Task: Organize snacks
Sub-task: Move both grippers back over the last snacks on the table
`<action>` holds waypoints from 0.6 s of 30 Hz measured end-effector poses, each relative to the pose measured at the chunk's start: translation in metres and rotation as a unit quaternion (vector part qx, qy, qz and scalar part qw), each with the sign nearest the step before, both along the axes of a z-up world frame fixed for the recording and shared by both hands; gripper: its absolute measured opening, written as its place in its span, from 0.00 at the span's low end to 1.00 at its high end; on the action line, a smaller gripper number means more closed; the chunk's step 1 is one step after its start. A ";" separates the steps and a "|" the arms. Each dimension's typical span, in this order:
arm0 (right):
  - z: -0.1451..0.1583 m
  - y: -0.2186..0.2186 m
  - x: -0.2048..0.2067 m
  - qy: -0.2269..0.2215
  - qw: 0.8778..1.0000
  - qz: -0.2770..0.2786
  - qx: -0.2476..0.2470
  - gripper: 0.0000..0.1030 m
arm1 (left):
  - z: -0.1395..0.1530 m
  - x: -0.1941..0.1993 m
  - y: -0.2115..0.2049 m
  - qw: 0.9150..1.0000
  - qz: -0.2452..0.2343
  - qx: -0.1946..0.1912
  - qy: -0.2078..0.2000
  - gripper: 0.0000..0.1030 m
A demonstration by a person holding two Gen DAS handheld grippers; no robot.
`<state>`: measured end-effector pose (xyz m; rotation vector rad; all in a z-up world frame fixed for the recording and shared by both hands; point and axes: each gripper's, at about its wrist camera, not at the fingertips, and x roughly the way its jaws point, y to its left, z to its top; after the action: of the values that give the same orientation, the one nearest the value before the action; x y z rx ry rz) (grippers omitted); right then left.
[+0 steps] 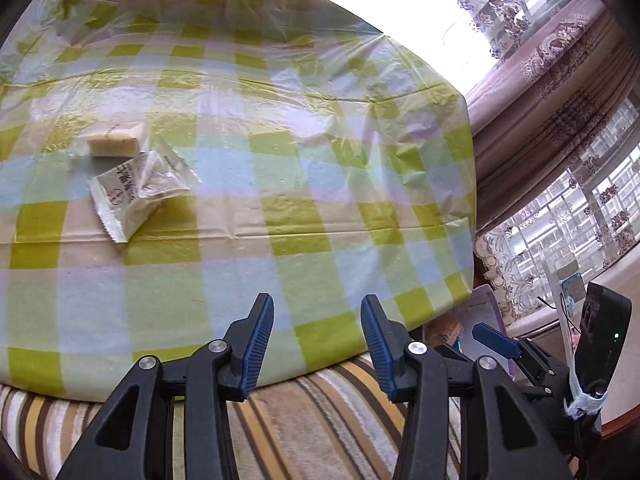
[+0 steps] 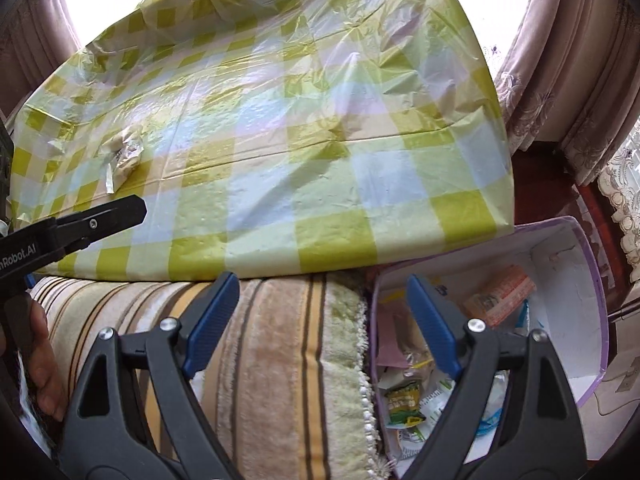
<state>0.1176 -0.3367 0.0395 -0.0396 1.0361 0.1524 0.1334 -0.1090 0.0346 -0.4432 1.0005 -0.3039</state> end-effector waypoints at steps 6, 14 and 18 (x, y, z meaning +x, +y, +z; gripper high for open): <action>-0.001 0.034 0.010 -0.002 1.000 0.027 0.005 0.85 | -0.007 0.006 0.050 0.999 0.046 0.018 -0.001 0.49; -0.002 0.074 0.023 -0.017 0.999 0.049 -0.002 0.86 | -0.007 0.016 0.095 0.997 0.066 0.045 -0.018 0.64; -0.005 0.091 0.027 -0.025 0.998 0.058 -0.007 0.87 | -0.006 0.031 0.099 0.996 0.035 0.073 -0.030 0.73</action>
<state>0.1446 -0.2462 0.0342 -0.1165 0.9851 0.2482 0.1645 -0.0100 0.0287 -0.3341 0.9384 -0.1781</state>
